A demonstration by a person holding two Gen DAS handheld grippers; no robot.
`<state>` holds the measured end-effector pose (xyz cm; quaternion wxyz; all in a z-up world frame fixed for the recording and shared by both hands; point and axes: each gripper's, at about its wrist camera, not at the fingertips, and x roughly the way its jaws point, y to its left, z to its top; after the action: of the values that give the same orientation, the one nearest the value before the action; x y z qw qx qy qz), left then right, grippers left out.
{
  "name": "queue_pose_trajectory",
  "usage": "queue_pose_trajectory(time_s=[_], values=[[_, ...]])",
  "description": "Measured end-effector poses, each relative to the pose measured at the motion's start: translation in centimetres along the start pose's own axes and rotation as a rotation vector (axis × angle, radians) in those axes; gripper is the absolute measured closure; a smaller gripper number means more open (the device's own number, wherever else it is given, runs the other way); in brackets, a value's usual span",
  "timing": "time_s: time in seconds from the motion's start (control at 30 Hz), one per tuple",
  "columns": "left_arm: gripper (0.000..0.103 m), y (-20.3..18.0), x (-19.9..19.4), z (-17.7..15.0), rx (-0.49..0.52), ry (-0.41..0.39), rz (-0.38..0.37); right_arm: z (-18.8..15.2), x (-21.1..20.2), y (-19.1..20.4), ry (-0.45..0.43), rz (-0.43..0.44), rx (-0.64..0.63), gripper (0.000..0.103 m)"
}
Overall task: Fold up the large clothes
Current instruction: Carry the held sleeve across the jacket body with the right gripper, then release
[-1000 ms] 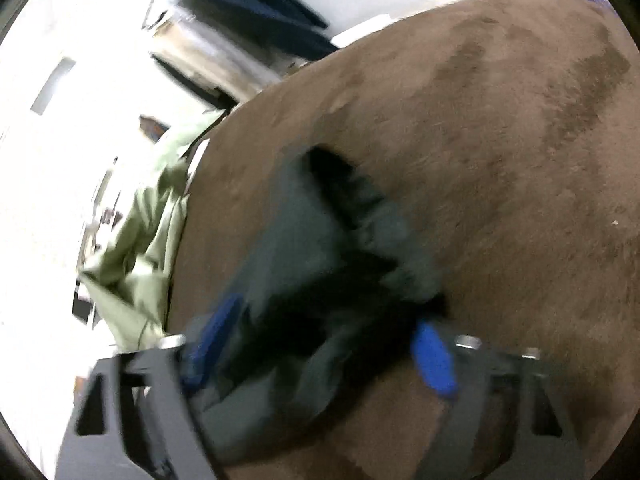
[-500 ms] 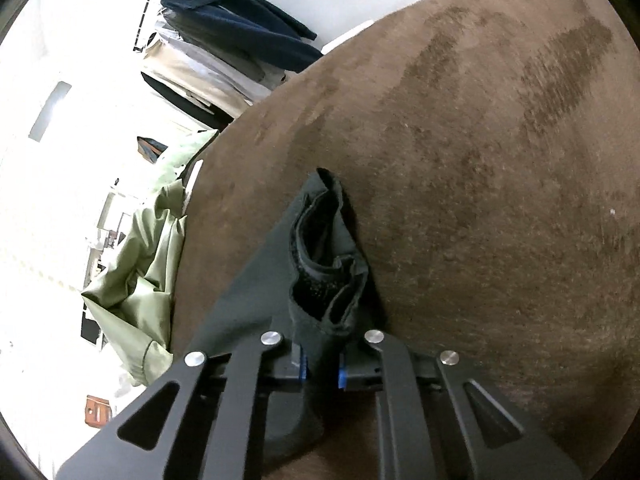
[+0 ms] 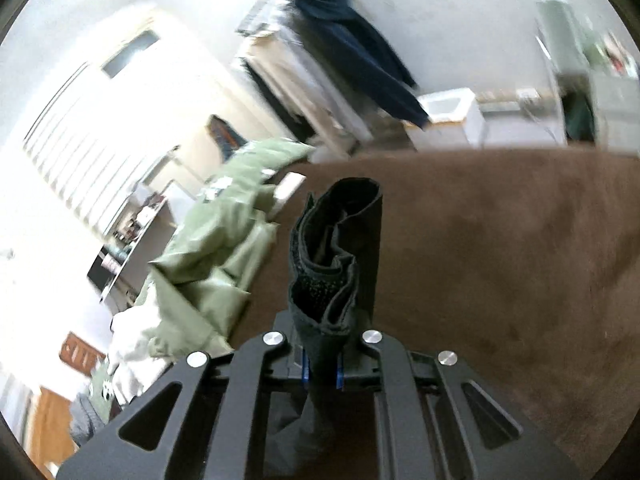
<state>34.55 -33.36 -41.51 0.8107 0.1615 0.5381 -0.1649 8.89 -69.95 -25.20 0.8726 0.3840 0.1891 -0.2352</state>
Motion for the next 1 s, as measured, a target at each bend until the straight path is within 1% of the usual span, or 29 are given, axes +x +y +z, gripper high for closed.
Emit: queue_pose_trajectory(time_s=[0.13, 0.2, 0.3, 0.43, 0.5, 0.53, 0.6, 0.8, 0.9, 0.97, 1.0], values=[[0.006, 0.4, -1.2, -0.1, 0.0, -0.004, 0.006, 0.8, -1.8, 5.2, -0.036, 0.065, -0.078, 0.094], [0.006, 0.8, -2.2, -0.3, -0.001, -0.017, 0.005, 1.1, -2.7, 7.6, -0.042, 0.121, -0.103, 0.094], [0.006, 2.1, -3.8, -1.2, -0.028, -0.024, 0.0, 1.0, -3.7, 12.1, -0.031, 0.211, -0.144, 0.094], [0.006, 4.6, -6.4, -2.9, -0.094, -0.037, -0.012, -0.2, -5.2, 19.0, 0.01, 0.36, -0.214, 0.094], [0.006, 5.8, -7.7, -3.7, -0.114, -0.048, -0.007, -1.4, -6.0, 23.1, 0.031, 0.43, -0.269, 0.094], [0.006, 6.6, -8.6, -4.2, -0.124, -0.06, 0.016, -1.9, -6.2, 24.7, 0.039, 0.456, -0.285, 0.094], [0.006, 8.4, -9.7, -4.8, -0.147, -0.078, 0.027, -3.5, -6.6, 28.7, 0.07, 0.532, -0.316, 0.094], [0.006, 15.2, -12.7, -8.1, -0.238, -0.107, 0.09, -8.7, -7.8, 37.9, 0.141, 0.689, -0.381, 0.094], [0.006, 19.3, -14.1, -10.5, -0.302, -0.108, 0.117, -12.2, -8.3, 42.7, 0.207, 0.762, -0.406, 0.094], [0.006, 21.9, -15.1, -12.6, -0.347, -0.104, 0.138, -14.4, -8.2, 44.6, 0.249, 0.788, -0.423, 0.094], [0.006, 22.9, -15.4, -13.6, -0.36, -0.095, 0.151, -16.0, -8.1, 45.7, 0.286, 0.804, -0.431, 0.094]])
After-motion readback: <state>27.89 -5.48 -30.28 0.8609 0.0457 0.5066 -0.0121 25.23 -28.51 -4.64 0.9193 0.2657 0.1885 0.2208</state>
